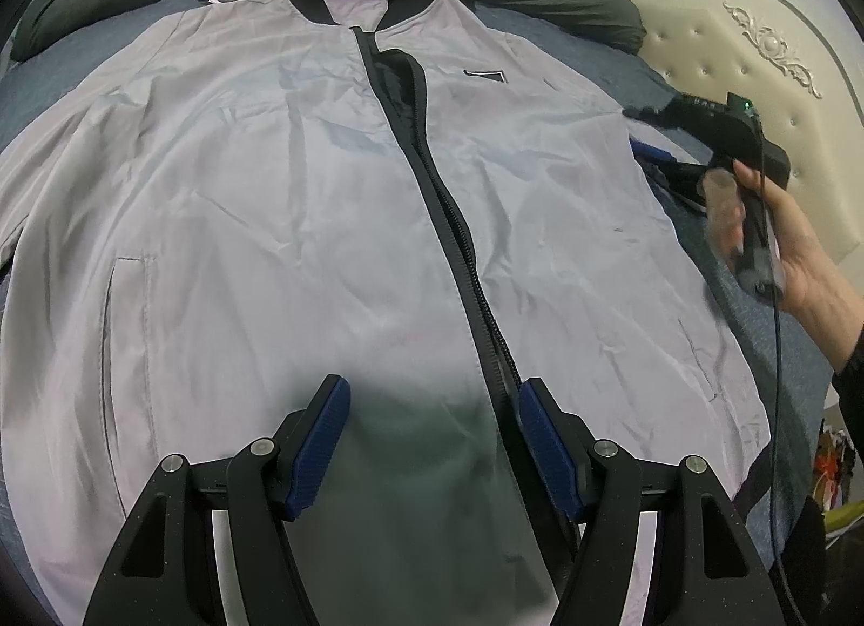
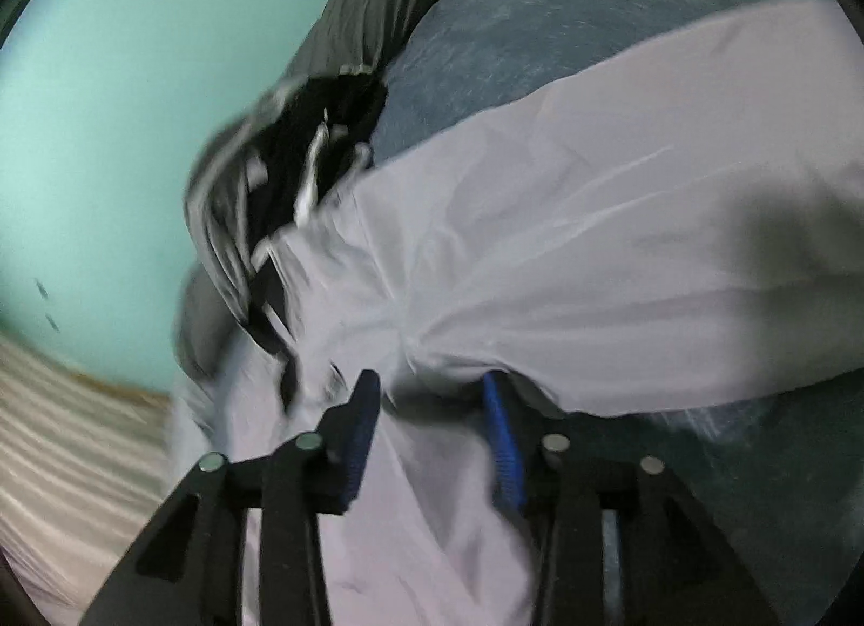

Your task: Fold clothes

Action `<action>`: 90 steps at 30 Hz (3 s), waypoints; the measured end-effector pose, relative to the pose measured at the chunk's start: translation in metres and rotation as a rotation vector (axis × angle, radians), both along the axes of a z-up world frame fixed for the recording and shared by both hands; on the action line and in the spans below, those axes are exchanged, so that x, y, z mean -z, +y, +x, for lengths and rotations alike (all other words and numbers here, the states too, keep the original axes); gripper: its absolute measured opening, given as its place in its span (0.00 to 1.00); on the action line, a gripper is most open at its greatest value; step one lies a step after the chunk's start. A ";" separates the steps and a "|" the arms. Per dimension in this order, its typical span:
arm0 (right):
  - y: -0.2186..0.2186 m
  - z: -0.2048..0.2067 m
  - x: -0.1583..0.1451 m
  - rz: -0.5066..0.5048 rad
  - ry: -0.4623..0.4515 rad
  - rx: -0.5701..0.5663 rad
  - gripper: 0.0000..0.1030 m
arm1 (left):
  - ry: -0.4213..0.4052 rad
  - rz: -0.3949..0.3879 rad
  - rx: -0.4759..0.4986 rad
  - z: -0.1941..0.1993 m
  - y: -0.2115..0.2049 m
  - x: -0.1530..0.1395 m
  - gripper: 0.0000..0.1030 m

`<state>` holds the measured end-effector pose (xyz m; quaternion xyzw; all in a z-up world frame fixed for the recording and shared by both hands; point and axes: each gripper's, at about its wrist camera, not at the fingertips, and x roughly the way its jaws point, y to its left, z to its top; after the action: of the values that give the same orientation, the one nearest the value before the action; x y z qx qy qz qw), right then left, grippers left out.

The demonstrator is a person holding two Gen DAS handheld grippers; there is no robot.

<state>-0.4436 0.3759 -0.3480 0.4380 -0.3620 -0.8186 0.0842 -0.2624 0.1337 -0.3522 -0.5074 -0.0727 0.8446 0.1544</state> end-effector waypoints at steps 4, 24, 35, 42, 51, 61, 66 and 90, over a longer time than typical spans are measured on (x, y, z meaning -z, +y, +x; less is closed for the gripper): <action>0.004 -0.005 0.007 -0.024 -0.022 0.038 0.42 | 0.000 0.002 0.000 0.000 0.000 0.000 0.67; 0.005 0.002 -0.007 0.093 -0.003 0.056 0.18 | 0.002 0.012 0.011 -0.003 0.001 0.001 0.67; -0.020 -0.010 -0.039 0.248 0.079 -0.048 0.18 | 0.007 0.018 0.001 -0.003 -0.004 -0.002 0.67; -0.037 -0.017 0.004 0.241 -0.052 -0.099 0.17 | 0.003 0.021 0.005 -0.005 -0.003 -0.002 0.67; -0.069 -0.019 -0.006 0.256 -0.021 -0.185 0.17 | 0.012 0.024 -0.001 -0.003 -0.005 -0.005 0.67; -0.130 -0.031 -0.017 0.343 0.029 -0.299 0.20 | 0.016 0.034 -0.001 0.000 -0.006 -0.009 0.67; -0.177 -0.048 -0.027 0.354 0.071 -0.375 0.20 | 0.016 0.039 -0.010 0.002 -0.008 -0.011 0.67; -0.161 -0.051 -0.027 0.341 0.085 -0.424 0.20 | 0.020 0.054 -0.018 0.014 -0.013 -0.017 0.67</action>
<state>-0.4949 0.2153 -0.3207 0.4769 -0.1153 -0.8495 0.1940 -0.2482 0.1209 -0.3351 -0.4938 -0.0984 0.8488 0.1613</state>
